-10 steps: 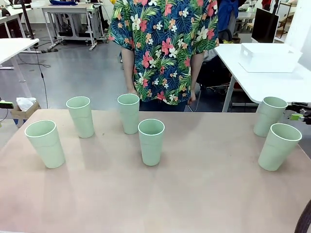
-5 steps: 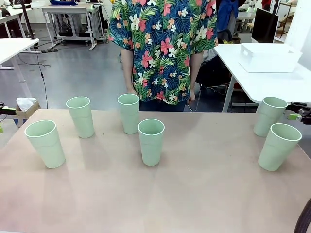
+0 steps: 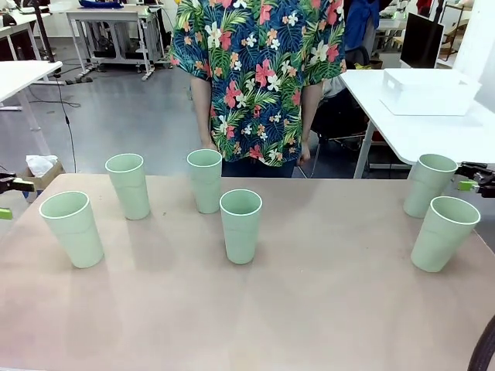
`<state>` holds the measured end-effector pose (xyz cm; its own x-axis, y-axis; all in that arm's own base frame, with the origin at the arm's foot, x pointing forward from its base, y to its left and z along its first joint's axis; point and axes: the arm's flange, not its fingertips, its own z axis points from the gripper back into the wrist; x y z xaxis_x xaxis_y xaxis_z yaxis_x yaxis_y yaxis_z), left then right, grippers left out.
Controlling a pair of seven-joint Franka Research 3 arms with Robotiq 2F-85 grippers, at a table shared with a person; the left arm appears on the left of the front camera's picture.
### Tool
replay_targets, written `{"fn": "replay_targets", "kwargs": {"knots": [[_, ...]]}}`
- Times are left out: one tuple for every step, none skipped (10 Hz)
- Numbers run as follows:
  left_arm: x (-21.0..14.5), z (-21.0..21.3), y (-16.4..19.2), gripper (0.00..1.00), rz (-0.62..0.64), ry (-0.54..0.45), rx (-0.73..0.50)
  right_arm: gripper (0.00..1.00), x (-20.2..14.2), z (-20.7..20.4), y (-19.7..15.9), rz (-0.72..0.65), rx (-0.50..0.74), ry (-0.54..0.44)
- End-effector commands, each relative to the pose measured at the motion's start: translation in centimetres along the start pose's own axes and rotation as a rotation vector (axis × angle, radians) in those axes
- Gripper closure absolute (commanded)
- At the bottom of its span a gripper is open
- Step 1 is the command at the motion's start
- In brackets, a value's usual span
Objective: Stack the cups and store them in the basket.
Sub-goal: Pick up two Reusable plastic cups , one in each hand.
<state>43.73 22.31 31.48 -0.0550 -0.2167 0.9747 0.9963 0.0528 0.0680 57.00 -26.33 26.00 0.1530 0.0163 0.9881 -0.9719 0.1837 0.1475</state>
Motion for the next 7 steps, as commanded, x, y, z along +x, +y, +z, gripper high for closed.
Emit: {"fn": "replay_targets", "kwargs": {"knots": [[-0.9,0.0,1.1,0.0,0.035,0.021,-0.079,0.0,0.1,-0.8,-0.6,0.064,0.035,0.043],[-1.5,-0.1,1.6,0.0,0.05,0.033,-0.096,0.0,0.0,-1.1,-1.0,0.072,0.045,0.048],[-2.0,-0.4,2.0,0.0,0.056,0.04,-0.117,0.0,-0.3,-1.2,-1.4,0.08,0.046,0.054],[-2.6,-0.7,2.1,0.0,0.063,0.039,-0.139,0.0,-0.7,-1.5,-1.9,0.073,0.056,0.073],[-3.0,-0.9,2.2,0.0,0.063,0.034,-0.163,0.0,-1.0,-1.6,-2.3,0.063,0.069,0.09],[-3.4,-1.2,2.2,0.0,0.057,0.019,-0.184,0.0,-1.3,-1.6,-2.7,0.054,0.078,0.106],[-4.0,-1.8,2.2,0.0,0.058,0.007,-0.195,0.0,-1.5,-1.7,-2.9,0.055,0.081,0.112]]}}
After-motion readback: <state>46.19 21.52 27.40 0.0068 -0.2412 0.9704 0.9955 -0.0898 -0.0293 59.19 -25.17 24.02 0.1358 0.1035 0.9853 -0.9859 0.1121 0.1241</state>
